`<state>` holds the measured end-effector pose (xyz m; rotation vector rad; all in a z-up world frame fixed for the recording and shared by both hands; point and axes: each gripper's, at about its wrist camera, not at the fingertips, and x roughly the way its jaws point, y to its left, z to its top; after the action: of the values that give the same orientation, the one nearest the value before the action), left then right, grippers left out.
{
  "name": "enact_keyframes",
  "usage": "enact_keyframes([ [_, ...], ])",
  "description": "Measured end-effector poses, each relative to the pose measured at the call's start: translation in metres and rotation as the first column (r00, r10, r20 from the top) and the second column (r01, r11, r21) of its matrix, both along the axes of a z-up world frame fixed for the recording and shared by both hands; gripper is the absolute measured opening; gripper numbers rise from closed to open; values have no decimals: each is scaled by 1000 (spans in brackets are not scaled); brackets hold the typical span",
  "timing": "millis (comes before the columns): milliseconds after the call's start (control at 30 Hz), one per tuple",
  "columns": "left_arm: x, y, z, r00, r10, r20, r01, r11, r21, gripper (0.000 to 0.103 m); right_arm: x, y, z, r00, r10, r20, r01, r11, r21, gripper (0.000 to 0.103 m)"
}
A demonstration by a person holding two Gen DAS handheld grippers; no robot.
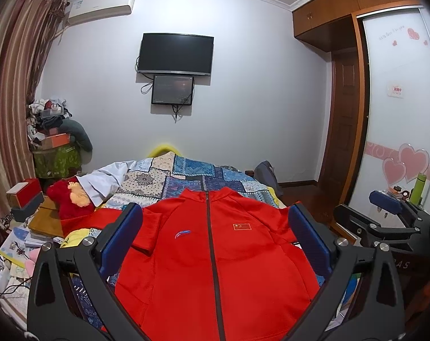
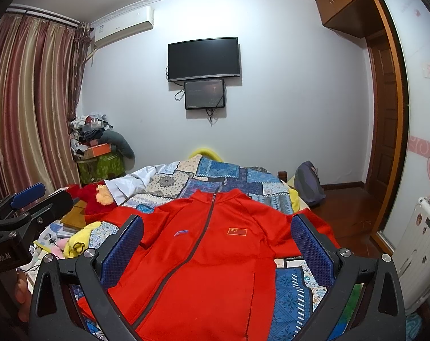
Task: Fold large clothes
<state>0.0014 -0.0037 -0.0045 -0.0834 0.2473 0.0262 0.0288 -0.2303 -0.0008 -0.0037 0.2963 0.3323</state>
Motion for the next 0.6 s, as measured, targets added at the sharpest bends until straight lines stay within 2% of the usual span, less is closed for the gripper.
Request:
enact_keyframes([
  [233, 0, 1, 0, 1000, 5, -2, -5, 1000, -4, 103, 4, 13, -8, 1000, 3, 1, -3, 1000, -4, 103],
  [600, 2, 2, 1, 1000, 17, -4, -17, 1000, -2, 103, 5, 10, -4, 1000, 4, 0, -4, 1000, -6, 103],
])
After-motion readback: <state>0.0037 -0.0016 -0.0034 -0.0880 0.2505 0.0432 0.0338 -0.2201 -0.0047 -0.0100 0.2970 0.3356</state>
